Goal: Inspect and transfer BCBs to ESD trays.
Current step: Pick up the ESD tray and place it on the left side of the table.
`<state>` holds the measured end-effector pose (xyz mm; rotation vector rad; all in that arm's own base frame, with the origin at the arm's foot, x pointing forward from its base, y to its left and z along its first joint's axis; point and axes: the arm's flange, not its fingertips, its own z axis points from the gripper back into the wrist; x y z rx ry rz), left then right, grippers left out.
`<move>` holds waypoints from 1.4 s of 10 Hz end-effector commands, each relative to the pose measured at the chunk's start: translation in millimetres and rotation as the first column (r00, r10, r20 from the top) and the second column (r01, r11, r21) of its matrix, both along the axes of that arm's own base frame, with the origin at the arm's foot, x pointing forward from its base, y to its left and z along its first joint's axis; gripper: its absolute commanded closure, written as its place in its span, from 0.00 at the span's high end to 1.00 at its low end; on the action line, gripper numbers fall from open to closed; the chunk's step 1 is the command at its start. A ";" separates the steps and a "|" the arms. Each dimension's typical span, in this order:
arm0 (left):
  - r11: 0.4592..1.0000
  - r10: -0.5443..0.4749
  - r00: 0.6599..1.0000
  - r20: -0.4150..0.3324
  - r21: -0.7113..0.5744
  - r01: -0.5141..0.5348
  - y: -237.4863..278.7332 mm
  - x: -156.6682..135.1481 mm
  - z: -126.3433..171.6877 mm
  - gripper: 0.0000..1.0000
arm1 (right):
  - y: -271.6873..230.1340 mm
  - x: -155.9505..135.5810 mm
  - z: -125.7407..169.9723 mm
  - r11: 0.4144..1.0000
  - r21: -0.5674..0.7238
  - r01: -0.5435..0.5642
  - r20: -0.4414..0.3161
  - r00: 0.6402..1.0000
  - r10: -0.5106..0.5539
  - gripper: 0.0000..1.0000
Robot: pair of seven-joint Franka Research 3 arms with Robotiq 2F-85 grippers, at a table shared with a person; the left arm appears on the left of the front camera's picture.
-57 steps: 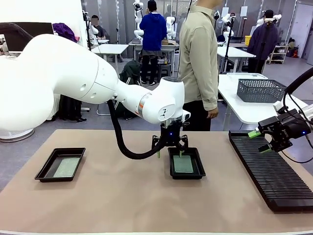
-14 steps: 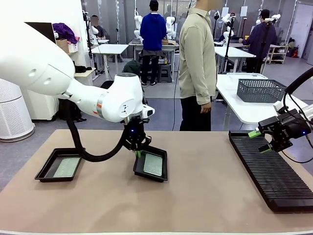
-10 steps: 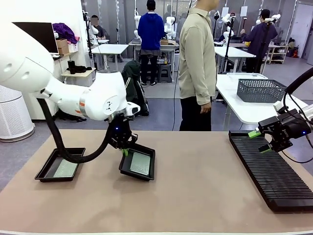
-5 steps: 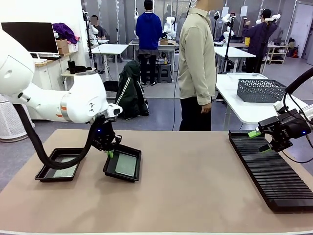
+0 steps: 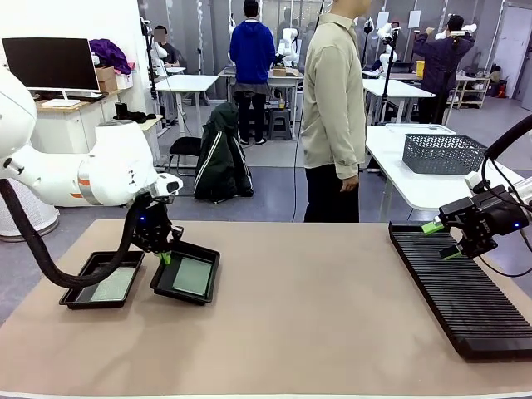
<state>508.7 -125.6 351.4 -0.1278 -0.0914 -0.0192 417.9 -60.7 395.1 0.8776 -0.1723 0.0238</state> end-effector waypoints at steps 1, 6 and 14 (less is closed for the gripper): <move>1.000 -0.009 1.000 -0.004 -0.025 0.009 20.6 -5.1 1.7 0.03 | -0.7 -0.2 0.7 1.000 -0.019 -0.002 -0.002 1.000 0.002 1.00; 1.000 0.002 1.000 -0.019 -0.012 -0.002 42.3 5.6 -4.7 0.03 | -0.7 -0.2 0.7 1.000 -0.019 -0.002 -0.002 1.000 0.002 1.00; 0.997 0.023 0.999 -0.029 0.069 -0.021 43.8 12.0 -39.3 0.03 | -0.7 -0.2 0.7 1.000 -0.019 -0.002 -0.002 1.000 0.002 1.00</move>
